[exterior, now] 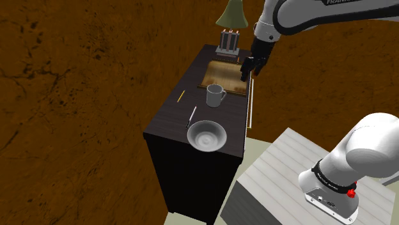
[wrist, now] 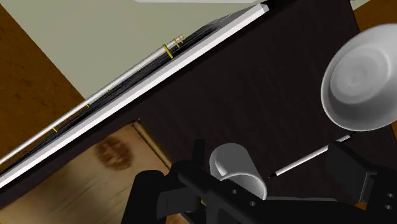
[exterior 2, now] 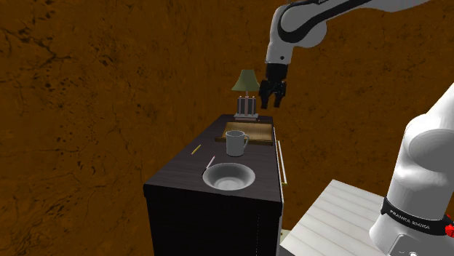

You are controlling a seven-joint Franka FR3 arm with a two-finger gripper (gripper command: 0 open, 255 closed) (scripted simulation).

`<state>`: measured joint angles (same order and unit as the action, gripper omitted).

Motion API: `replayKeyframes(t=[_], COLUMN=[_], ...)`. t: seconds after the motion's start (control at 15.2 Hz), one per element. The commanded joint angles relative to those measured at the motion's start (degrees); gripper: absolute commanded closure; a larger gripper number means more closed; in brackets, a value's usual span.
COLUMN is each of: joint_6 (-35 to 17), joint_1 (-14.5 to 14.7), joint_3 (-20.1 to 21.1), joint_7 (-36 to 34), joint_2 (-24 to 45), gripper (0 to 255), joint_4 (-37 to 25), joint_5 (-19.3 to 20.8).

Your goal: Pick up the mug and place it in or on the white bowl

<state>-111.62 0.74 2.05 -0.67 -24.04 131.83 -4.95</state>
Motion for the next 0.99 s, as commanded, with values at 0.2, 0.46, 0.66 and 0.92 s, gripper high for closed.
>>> replayKeyframes(t=[0.2,0.46,0.66,0.92], joint_6=[-4.91,-7.32,-8.30,-8.51], joint_1=[0.59,1.05,1.68,2.98], joint_3=[3.03,4.62,5.35,5.64], joint_7=[-3.53,-6.39,-8.62,-11.31], joint_2=[11.38,20.64,27.68,36.99], gripper=[0,0,0,0], joint_4=[-5.39,-11.09,-16.13,-23.77], joint_5=[2.30,5.22,7.79,11.23])
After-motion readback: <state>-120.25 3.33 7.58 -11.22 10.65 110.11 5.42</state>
